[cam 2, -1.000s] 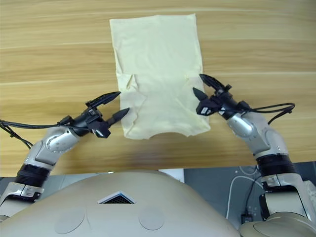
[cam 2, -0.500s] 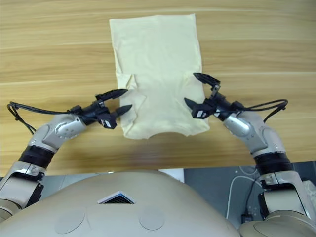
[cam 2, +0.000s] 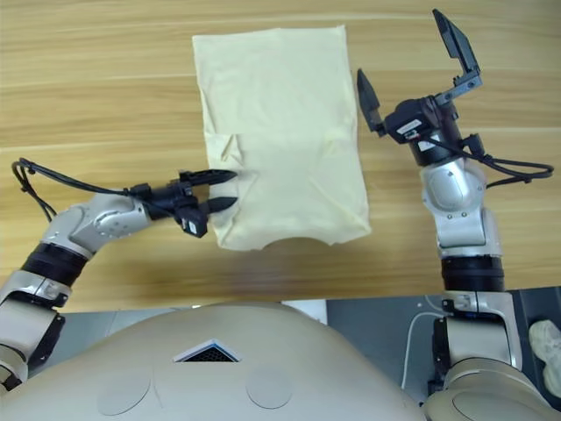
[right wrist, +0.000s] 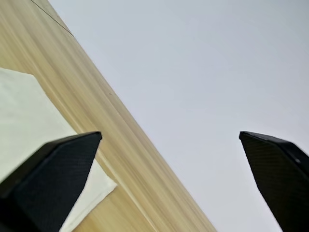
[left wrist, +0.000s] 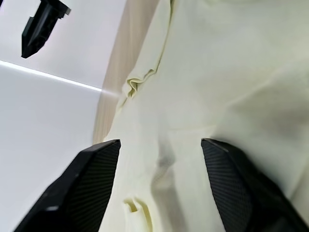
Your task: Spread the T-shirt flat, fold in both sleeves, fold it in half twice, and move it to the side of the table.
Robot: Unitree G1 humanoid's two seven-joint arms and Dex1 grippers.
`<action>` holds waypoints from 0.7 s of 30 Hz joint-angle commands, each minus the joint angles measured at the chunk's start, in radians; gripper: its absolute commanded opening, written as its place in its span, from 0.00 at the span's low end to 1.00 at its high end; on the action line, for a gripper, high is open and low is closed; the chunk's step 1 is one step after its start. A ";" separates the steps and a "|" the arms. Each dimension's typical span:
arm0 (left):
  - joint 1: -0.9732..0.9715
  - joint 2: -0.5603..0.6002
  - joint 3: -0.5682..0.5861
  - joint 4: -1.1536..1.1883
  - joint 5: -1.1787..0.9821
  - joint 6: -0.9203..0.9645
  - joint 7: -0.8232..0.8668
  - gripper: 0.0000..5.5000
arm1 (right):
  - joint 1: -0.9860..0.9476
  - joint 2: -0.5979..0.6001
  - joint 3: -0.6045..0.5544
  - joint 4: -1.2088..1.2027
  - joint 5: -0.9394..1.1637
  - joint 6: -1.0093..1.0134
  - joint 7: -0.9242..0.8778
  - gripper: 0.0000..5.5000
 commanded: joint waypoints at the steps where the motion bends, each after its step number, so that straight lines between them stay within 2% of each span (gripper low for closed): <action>1: 0.028 0.092 -0.011 0.048 0.034 0.047 -0.079 0.57 | 0.015 -0.017 -0.023 0.000 -0.040 0.014 0.009 0.96; 7: 0.032 0.054 -0.012 -0.011 -0.030 0.012 -0.034 0.57 | 0.051 -0.076 0.004 0.065 -0.141 -0.032 0.042 0.96; 11: 0.057 0.016 0.027 -0.120 -0.161 -0.010 -0.008 0.57 | 0.076 -0.149 0.012 0.142 -0.194 -0.108 0.046 0.96; 17: 0.100 -0.013 0.242 -0.304 -0.288 0.077 0.079 0.57 | 0.296 -0.366 0.043 0.081 -0.182 -0.172 0.264 0.96; 21: 0.199 0.079 0.413 -0.320 -0.288 0.161 0.071 0.57 | 0.359 -0.393 0.077 0.044 -0.193 -0.112 0.360 0.96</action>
